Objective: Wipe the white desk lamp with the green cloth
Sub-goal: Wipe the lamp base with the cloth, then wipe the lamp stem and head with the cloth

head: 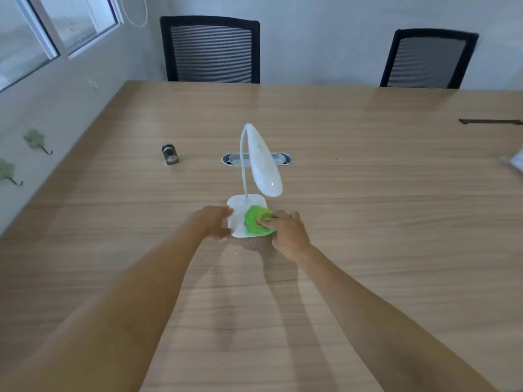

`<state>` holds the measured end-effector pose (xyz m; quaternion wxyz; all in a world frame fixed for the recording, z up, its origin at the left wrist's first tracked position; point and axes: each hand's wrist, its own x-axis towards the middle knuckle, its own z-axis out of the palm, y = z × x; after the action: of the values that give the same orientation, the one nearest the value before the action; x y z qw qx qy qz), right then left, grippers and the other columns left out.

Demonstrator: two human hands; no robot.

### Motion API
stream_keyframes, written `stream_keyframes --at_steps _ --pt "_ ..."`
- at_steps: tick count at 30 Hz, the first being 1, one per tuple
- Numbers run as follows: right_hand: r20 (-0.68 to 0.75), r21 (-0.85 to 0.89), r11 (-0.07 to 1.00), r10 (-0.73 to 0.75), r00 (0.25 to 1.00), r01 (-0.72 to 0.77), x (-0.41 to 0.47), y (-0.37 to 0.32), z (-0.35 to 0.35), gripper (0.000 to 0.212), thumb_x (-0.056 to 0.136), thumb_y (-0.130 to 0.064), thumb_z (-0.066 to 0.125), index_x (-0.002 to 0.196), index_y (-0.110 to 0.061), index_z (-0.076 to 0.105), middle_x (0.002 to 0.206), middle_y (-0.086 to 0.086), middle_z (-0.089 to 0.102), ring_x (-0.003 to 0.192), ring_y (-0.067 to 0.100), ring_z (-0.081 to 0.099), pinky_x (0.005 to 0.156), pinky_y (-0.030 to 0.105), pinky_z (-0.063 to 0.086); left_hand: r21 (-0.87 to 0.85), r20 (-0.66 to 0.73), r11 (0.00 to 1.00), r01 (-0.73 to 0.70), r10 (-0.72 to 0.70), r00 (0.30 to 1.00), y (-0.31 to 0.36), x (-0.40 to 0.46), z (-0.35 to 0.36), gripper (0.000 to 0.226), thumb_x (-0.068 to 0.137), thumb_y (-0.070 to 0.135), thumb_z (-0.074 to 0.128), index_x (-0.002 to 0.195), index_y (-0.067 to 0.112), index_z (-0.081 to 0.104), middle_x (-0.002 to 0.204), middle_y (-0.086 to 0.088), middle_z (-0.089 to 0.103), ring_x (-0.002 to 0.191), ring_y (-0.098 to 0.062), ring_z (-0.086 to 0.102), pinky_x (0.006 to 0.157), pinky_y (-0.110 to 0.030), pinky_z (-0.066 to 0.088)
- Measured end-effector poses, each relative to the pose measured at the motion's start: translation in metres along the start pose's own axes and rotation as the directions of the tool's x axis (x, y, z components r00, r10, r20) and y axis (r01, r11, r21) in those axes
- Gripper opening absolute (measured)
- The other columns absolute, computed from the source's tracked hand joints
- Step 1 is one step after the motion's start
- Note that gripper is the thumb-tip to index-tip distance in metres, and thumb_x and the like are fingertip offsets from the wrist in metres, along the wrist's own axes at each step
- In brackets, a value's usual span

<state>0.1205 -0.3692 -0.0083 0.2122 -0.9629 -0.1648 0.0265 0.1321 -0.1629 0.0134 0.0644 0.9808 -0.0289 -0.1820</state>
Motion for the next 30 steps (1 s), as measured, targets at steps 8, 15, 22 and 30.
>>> stream_keyframes --at_steps 8,15,22,30 --pt "-0.065 0.033 0.989 0.144 0.988 -0.142 -0.006 0.037 -0.033 0.060 0.081 0.003 0.040 0.127 -0.032 0.055 0.124 0.006 0.058 0.110 0.036 0.046 0.092 0.035 0.039 -0.217 0.009 0.971 0.102 -0.102 0.995 0.004 -0.010 0.017 0.060 0.094 0.033 0.048 0.149 0.020 0.028 0.158 -0.002 0.030 0.145 -0.023 0.029 0.119 -0.036 0.024" --pt "-0.457 0.322 0.938 0.039 0.889 0.124 0.002 -0.018 -0.138 0.056 0.074 0.002 0.038 0.116 -0.023 0.065 0.120 0.000 0.069 0.108 0.027 0.062 0.093 0.036 0.053 -0.892 -0.128 0.452 -0.021 -0.209 0.969 0.029 -0.030 -0.101 0.058 0.091 0.055 0.040 0.138 0.022 0.047 0.147 0.000 0.045 0.130 -0.021 0.044 0.107 -0.036 0.036" --pt "-0.368 0.202 0.902 -0.292 0.883 0.383 -0.013 -0.066 -0.172 0.053 0.070 -0.004 0.038 0.112 -0.011 0.069 0.112 0.011 0.072 0.101 0.025 0.066 0.086 0.025 0.046 -0.956 -0.123 0.276 -0.099 -0.068 0.990 0.051 -0.034 -0.113 0.041 0.092 0.034 0.050 0.128 0.017 0.054 0.135 -0.001 0.055 0.131 -0.021 0.048 0.113 -0.044 0.039" --pt "-0.224 -0.034 0.847 -0.523 0.822 0.530 -0.059 -0.057 -0.174 0.056 0.067 -0.003 0.032 0.103 -0.016 0.073 0.104 0.009 0.074 0.098 0.026 0.064 0.091 0.033 0.040 -0.959 -0.072 0.282 -0.042 -0.097 0.993 0.054 -0.036 -0.117 0.050 0.084 0.054 0.055 0.124 0.024 0.057 0.123 0.005 0.057 0.114 -0.015 0.053 0.079 -0.026 0.046"
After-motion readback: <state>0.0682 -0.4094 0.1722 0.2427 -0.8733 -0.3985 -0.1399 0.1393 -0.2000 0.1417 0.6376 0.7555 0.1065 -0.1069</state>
